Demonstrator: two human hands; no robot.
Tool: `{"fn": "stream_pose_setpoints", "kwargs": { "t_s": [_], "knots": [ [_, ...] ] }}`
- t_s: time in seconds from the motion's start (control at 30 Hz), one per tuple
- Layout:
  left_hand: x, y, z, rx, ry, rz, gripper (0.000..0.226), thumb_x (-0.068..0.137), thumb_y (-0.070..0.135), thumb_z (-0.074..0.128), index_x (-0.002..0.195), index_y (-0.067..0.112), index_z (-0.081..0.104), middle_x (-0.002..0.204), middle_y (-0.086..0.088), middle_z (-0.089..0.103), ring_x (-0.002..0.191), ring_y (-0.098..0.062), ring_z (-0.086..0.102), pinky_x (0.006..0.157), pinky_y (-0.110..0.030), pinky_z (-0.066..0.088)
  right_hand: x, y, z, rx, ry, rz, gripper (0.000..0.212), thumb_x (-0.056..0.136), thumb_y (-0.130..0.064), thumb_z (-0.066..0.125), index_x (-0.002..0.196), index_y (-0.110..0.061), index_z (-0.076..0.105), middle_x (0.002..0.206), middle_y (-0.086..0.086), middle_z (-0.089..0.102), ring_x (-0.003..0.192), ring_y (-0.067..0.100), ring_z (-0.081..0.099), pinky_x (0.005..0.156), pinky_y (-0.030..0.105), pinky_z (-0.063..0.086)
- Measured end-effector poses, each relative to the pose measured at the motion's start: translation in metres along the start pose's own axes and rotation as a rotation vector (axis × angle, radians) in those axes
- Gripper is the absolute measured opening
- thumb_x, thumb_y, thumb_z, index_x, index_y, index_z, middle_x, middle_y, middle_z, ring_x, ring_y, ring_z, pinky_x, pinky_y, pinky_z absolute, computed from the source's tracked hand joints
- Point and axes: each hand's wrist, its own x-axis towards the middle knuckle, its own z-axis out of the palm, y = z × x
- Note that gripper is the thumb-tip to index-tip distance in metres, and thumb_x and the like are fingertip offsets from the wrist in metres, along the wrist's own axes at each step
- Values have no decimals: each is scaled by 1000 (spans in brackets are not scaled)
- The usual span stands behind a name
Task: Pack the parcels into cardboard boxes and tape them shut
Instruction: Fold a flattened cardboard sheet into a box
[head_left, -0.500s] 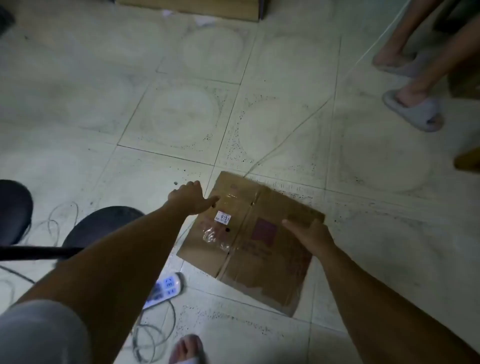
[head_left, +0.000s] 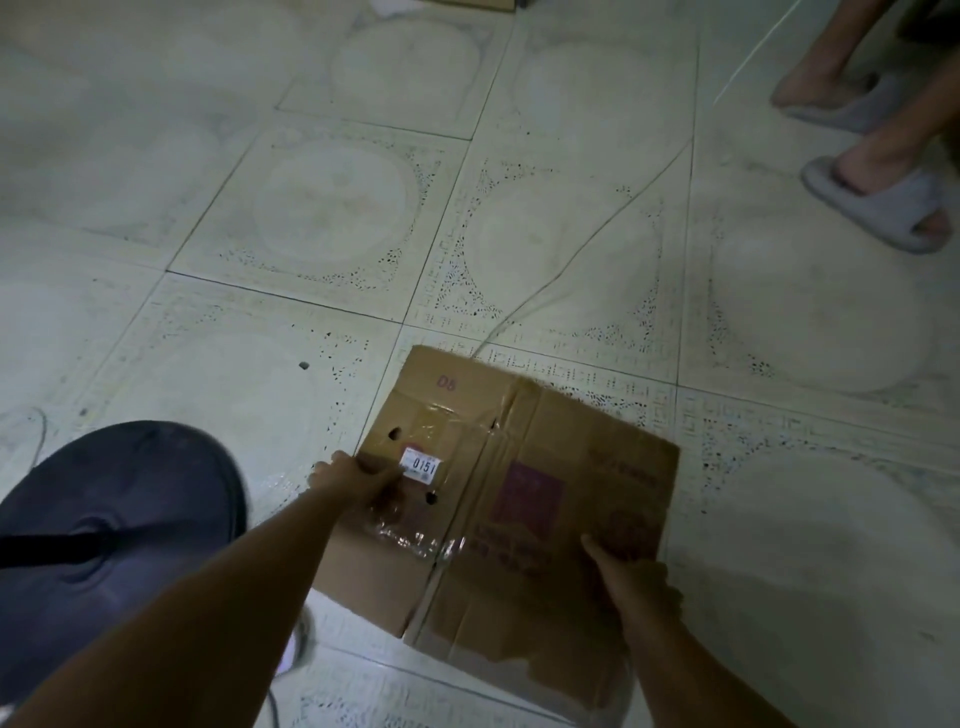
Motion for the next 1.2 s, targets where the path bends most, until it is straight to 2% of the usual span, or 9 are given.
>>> {"fn": "stream_pose_setpoints", "kwargs": {
  "t_s": [0.1,0.23,0.37,0.47,0.6,0.7,0.8,0.93,1.2],
  "knots": [
    [4,-10,4,-225,-2,-28,125,39,104,64,123,12,70,118,-14,71,114,-34,64,98,-46,55,8,-1,-5,95,-11,44,129,65,-71,86,156,4,32,160,25,34,149,43,29,121,52,31],
    [-48,18,-26,-478,2,55,63,75,66,83,104,10,76,92,-8,77,87,-25,74,83,-39,61,7,-2,-25,343,-45,14,133,43,-70,94,144,5,51,145,26,54,132,44,53,110,54,47],
    [-68,31,-57,-399,129,107,96,62,98,61,104,15,81,100,-11,79,92,-29,73,94,-47,59,-19,-10,-70,544,-67,-93,115,41,-54,101,133,4,63,128,23,69,113,39,67,98,53,57],
    [-93,34,-94,-377,172,164,104,50,107,54,91,15,81,89,-7,79,86,-28,74,89,-47,59,-62,-18,-119,596,-6,-237,108,31,-60,98,120,-3,74,108,14,77,96,30,74,89,46,62],
    [-187,51,-184,-520,165,240,84,57,87,76,82,8,76,73,-2,76,74,-22,75,66,-33,55,-142,-31,-210,657,-8,-315,81,43,-44,103,111,-10,78,95,4,80,84,20,76,77,31,60],
    [-285,81,-267,-623,198,301,65,65,73,83,76,10,71,71,0,72,70,-17,69,64,-33,50,-208,-47,-287,683,-13,-376,75,45,-40,103,110,-11,79,93,1,80,82,17,76,70,24,57],
    [-369,107,-349,-668,226,344,47,79,46,89,69,7,64,65,-10,65,64,-16,60,64,-35,44,-282,-68,-364,708,-7,-461,68,48,-36,104,107,-14,79,93,0,80,85,17,77,78,33,62],
    [-468,126,-465,-727,265,452,52,77,48,90,70,2,66,62,-13,66,64,-19,63,64,-33,47,-393,-91,-470,779,62,-559,72,46,-43,104,107,-14,79,96,0,80,91,19,76,89,40,62],
    [-623,138,-663,-845,382,608,78,58,66,94,103,10,65,101,-4,74,96,-21,70,87,-41,55,-594,-126,-640,863,117,-767,102,49,-57,100,135,-14,65,121,2,73,110,26,69,101,46,57]
  ]
}}
